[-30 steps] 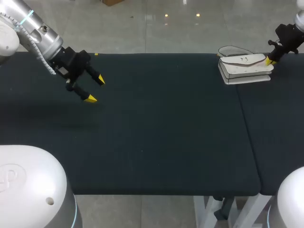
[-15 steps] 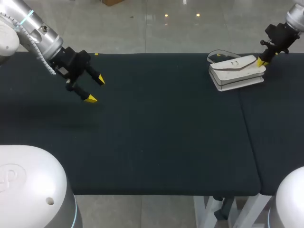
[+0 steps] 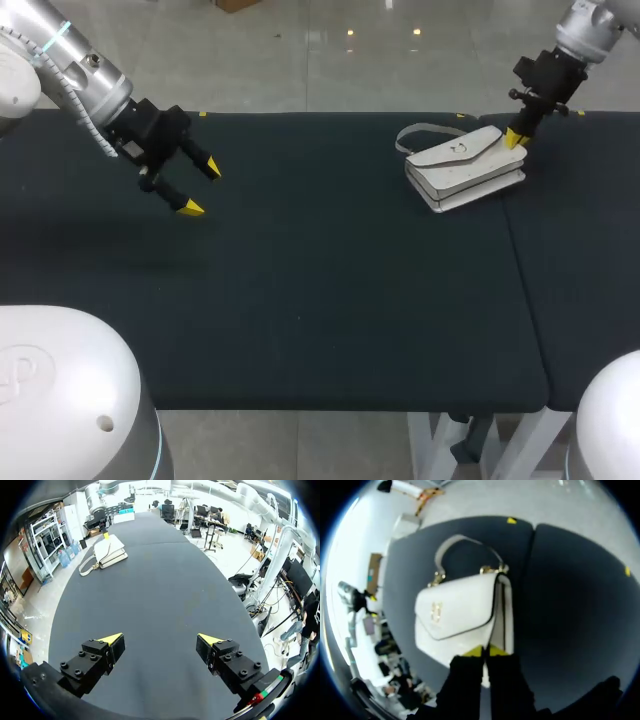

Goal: Pick up the bag, open it, inspect its contents, close it, and place it on the opposite side

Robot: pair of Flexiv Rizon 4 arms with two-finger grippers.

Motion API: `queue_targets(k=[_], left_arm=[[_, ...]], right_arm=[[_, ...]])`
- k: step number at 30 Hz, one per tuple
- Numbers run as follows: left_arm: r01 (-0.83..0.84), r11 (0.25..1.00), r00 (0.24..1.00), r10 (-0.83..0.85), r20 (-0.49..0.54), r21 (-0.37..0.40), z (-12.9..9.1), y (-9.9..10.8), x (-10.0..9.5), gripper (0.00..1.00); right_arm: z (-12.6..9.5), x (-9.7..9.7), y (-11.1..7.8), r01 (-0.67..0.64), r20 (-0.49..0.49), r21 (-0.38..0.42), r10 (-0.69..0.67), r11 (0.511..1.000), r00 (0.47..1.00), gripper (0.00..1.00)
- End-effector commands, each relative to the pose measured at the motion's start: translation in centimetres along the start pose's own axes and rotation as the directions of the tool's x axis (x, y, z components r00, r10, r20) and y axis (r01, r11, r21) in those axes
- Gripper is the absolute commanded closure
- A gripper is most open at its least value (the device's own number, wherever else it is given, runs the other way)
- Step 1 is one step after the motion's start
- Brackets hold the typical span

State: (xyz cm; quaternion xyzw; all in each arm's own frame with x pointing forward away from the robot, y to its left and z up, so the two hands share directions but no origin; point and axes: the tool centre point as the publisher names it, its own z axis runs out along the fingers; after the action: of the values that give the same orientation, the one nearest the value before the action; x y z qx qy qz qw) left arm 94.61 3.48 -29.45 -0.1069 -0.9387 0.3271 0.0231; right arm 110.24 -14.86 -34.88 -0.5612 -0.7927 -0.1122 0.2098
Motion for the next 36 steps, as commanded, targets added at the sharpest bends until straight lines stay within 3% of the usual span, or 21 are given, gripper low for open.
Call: queue_targets(k=[1, 12, 22, 36], left_arm=[[-0.001, 1.000, 1.000, 0.001, 0.001, 0.003, 0.1, 0.1, -0.1, 0.00], [-0.001, 1.000, 1.000, 0.001, 0.001, 0.003, 0.1, 0.1, -0.1, 0.00], [-0.001, 1.000, 1.000, 0.001, 0.001, 0.003, 0.1, 0.1, -0.1, 0.00], [-0.001, 1.000, 1.000, 0.001, 0.001, 0.003, 0.1, 0.1, -0.1, 0.00]], right_arm=[[0.8, 1.2, -1.8, -0.006, 0.008, -0.067, 0.007, 0.998, 1.000, 1.00], [2.0, 3.7, -4.5, -0.066, -0.022, -0.200, 0.063, 0.978, 0.998, 1.00], [3.4, 6.3, -5.7, -0.105, -0.039, -0.298, 0.098, 0.949, 0.994, 1.00], [5.3, 9.6, -6.2, -0.112, -0.026, -0.322, 0.110, 0.940, 0.994, 0.98]])
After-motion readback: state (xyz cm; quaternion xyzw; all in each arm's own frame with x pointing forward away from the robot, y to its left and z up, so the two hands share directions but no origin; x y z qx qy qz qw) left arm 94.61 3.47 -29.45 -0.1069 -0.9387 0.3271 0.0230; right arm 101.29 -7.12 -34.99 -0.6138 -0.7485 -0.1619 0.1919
